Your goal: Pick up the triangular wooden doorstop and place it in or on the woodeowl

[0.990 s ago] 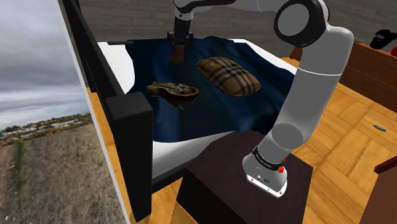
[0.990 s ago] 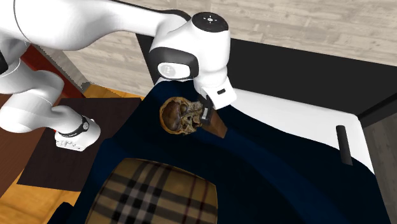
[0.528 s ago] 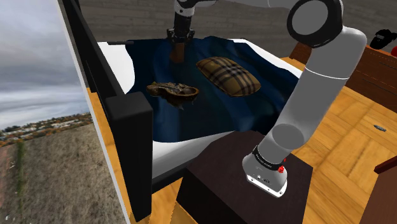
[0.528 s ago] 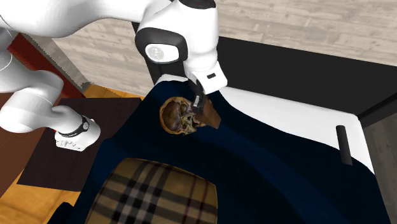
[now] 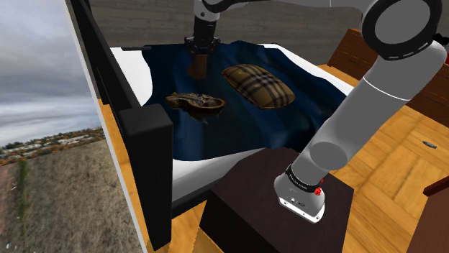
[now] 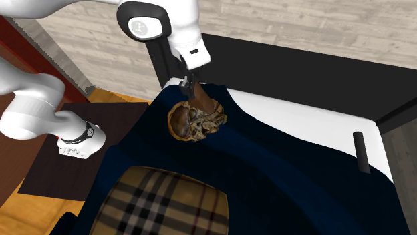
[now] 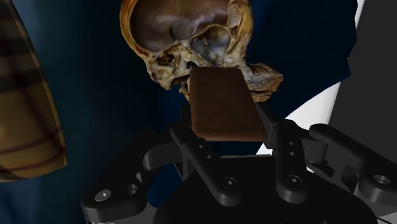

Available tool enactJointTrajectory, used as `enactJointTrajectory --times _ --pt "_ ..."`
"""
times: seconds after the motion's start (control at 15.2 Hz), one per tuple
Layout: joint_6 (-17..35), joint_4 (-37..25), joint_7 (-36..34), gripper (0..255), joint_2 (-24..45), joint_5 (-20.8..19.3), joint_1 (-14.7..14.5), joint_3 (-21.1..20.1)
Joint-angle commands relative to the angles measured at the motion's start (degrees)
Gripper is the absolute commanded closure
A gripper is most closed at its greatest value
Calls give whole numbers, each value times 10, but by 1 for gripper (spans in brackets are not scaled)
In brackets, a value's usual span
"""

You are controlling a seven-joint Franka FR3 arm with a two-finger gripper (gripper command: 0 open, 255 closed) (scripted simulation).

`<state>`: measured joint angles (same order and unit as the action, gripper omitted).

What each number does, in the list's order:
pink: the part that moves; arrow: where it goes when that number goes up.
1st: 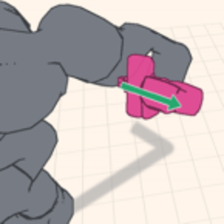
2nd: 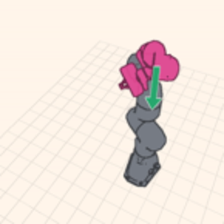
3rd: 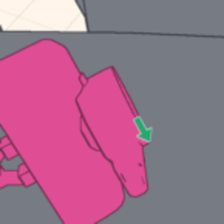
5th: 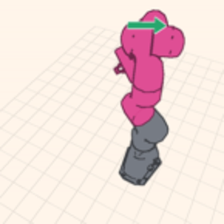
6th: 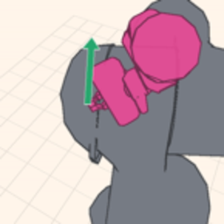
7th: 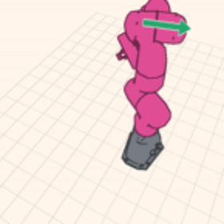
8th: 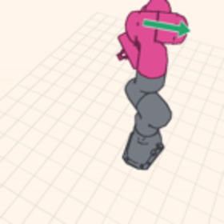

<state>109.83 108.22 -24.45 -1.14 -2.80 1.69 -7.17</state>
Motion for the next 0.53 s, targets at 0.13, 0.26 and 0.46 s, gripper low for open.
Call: enactJointTrajectory --times 0.13,0.26,0.46 --pt "3 33 -22 255 -29 3 -11 -11" --pt "18 46 -23 255 -27 3 -11 -12" --pt "41 65 -25 255 -23 1 -11 -12"
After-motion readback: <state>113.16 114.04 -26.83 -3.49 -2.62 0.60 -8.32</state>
